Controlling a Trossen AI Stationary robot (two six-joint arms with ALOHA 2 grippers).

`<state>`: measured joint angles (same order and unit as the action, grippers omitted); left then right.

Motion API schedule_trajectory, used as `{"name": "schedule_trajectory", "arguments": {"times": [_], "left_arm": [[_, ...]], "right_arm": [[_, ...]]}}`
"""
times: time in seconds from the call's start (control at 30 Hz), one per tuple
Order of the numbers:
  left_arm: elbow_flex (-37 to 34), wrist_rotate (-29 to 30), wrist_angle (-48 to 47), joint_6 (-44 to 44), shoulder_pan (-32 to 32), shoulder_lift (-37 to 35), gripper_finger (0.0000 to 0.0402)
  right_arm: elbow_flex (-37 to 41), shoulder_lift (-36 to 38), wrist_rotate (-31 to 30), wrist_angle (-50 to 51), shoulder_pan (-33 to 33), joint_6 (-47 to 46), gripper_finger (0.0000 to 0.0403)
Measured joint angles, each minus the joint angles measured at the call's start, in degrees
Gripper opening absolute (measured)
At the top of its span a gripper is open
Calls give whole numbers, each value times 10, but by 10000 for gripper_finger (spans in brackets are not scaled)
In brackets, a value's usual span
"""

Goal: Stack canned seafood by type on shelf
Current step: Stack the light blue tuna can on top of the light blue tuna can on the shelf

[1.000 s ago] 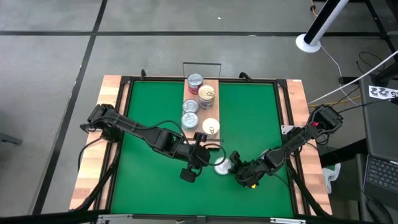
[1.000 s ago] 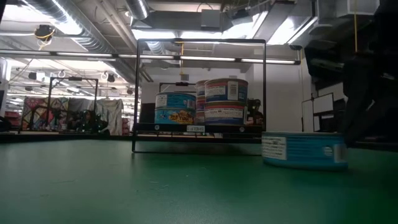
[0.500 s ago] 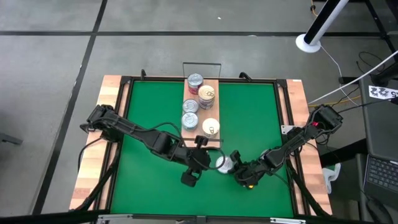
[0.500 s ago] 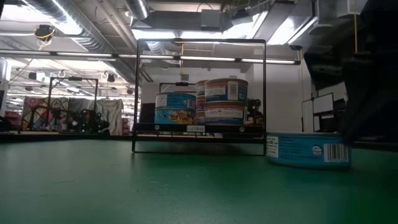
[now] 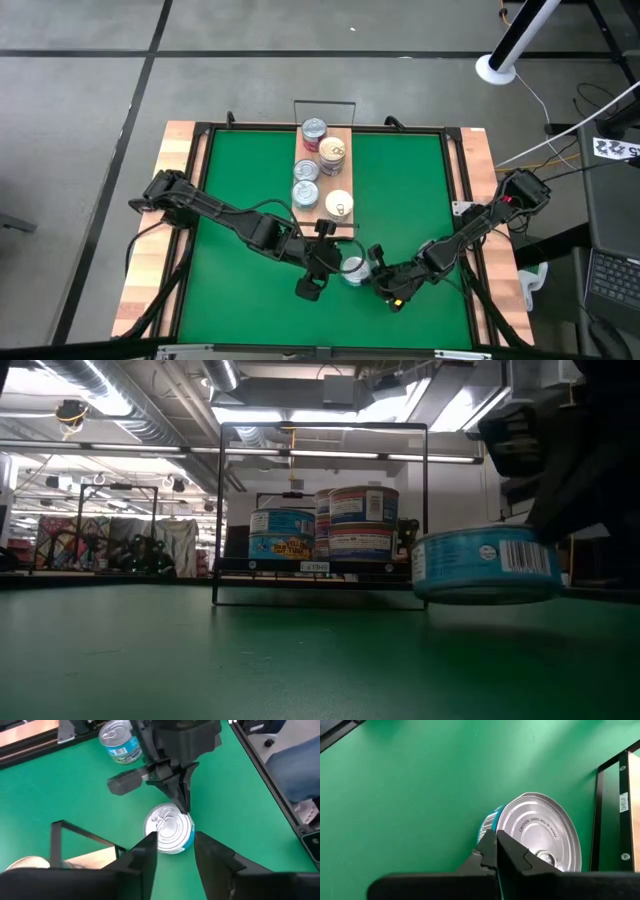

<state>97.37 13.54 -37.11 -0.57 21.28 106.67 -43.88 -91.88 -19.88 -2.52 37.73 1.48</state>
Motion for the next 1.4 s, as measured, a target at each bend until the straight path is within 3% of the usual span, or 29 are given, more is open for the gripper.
{"name": "schedule_trajectory", "arguments": {"times": [0.27, 0.5, 0.9, 1.4], "left_arm": [[0, -2, 7, -12, 2, 30, 192], [0, -2, 3, -73, 10, 68, 224], [0, 66, 0, -116, 25, 122, 227], [0, 92, -1, -102, 34, 129, 227]], "right_arm": [[-4, 0, 0, 5, -30, -35, 0], [-4, 0, 1, -11, -58, -84, 0], [-4, 0, 11, -67, -63, -139, 0], [-5, 0, -12, -151, -63, -209, 0]]}}
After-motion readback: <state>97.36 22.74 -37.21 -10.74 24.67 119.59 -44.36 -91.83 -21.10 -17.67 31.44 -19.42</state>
